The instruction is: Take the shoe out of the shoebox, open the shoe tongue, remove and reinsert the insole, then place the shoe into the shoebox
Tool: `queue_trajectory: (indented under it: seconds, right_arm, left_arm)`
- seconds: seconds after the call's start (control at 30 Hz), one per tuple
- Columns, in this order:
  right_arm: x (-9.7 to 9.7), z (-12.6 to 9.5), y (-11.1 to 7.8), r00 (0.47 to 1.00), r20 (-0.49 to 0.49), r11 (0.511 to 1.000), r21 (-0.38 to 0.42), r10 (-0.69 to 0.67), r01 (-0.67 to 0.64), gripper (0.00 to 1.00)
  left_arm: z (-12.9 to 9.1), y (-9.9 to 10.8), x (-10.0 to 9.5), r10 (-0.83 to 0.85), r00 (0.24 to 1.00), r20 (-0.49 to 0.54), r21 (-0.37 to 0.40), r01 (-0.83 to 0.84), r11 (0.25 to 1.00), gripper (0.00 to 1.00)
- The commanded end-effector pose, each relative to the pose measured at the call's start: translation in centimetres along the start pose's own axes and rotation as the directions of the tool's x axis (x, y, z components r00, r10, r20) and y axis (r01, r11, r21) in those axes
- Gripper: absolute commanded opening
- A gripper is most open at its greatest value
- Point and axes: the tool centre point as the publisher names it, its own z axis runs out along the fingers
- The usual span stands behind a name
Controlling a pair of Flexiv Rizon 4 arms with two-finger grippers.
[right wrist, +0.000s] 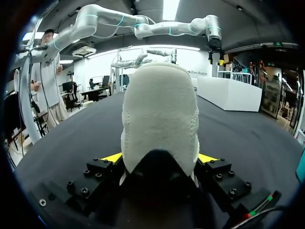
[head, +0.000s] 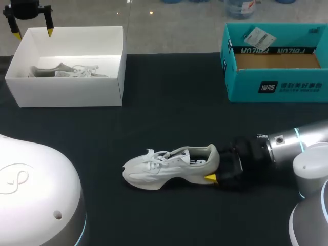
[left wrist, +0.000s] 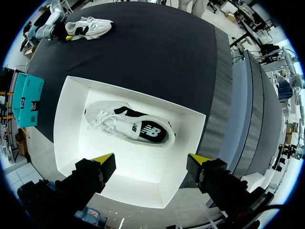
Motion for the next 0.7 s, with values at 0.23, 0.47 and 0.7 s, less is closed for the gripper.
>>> queue_trajectory:
  seconds: [0.23, 0.47, 0.7]
  right_arm:
    - [0.6, -1.4, -0.3, 0.995, 0.097, 1.000, 0.007, 0.015, -0.015, 0.00]
    - [0.4, -2.0, -0.4, 0.997, 0.080, 1.000, 0.018, 0.022, -0.023, 0.00]
    - [0.1, -1.8, -0.6, 0.998, 0.047, 0.999, 0.018, 0.034, -0.035, 0.00]
  left_arm:
    - [0.0, 0.0, 0.0, 0.000, 1.000, -0.001, -0.001, 0.000, 1.000, 1.00]
    - [0.0, 0.0, 0.0, 0.000, 1.000, -0.001, -0.001, 0.000, 1.000, 1.00]
    - [0.0, 0.0, 0.0, 0.000, 1.000, -0.001, -0.001, 0.000, 1.000, 1.00]
